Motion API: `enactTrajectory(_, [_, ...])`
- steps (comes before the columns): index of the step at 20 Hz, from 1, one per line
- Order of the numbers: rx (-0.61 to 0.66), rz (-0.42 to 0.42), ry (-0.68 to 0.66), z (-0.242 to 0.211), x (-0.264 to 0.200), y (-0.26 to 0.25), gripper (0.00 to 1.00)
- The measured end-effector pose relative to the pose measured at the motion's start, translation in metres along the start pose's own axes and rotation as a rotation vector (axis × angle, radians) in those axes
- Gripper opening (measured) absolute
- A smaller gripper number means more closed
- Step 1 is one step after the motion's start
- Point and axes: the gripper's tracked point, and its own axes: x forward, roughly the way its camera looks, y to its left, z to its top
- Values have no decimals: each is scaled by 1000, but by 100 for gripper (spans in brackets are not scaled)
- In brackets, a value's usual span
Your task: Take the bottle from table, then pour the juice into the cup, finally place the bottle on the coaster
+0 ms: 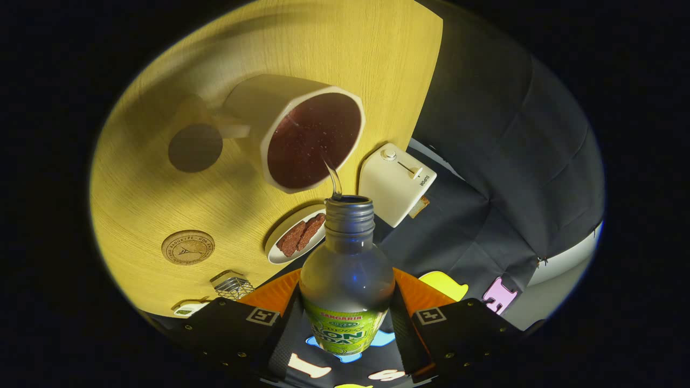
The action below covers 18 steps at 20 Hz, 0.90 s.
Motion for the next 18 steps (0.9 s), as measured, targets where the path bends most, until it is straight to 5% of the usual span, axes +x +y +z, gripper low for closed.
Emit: enactTrajectory(18, [25,26,-36,16,4,7,77])
